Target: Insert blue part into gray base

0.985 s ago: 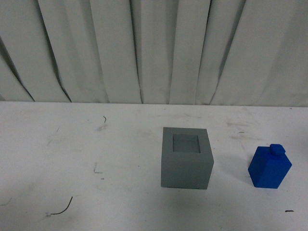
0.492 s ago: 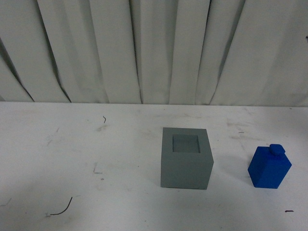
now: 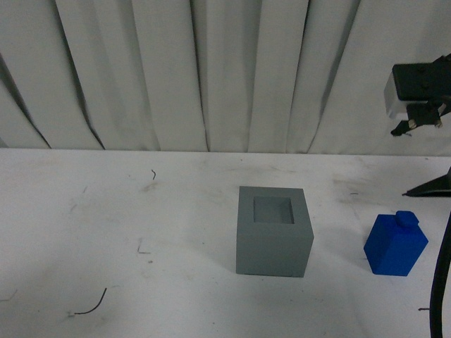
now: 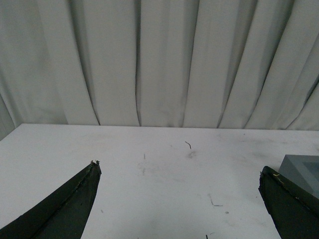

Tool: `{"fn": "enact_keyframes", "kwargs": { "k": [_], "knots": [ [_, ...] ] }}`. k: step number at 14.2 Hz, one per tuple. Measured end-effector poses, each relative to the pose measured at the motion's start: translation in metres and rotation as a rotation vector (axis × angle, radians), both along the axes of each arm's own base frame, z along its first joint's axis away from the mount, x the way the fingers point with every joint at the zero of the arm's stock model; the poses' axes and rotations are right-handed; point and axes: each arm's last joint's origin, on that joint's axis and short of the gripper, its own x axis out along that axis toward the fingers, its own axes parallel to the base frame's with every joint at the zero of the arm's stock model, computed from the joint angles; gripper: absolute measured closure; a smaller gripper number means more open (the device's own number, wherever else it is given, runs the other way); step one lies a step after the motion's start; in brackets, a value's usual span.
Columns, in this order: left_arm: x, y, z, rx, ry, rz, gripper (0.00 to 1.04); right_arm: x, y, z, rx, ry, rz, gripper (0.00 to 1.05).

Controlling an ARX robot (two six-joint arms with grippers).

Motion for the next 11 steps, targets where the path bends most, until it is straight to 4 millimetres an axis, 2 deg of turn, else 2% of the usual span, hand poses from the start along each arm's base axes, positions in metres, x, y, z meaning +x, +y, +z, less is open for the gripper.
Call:
{"fn": "enact_keyframes", "kwargs": {
  "k": [2,5,7,11],
  "knots": [
    [0.000,0.000,0.000,0.000,0.000,0.000,0.07,0.004,0.001,-0.006,-0.099,0.120,0.035,0.06],
    [0.000,0.000,0.000,0.000,0.000,0.000,0.07,0.009,0.014,-0.020,-0.165,0.203,0.077,0.06],
    [0.000,0.000,0.000,0.000,0.000,0.000,0.07,0.012,0.025,-0.030,-0.168,0.219,0.108,0.06],
    [0.000,0.000,0.000,0.000,0.000,0.000,0.07,0.016,0.026,-0.043,-0.169,0.216,0.106,0.06]
  ]
}}
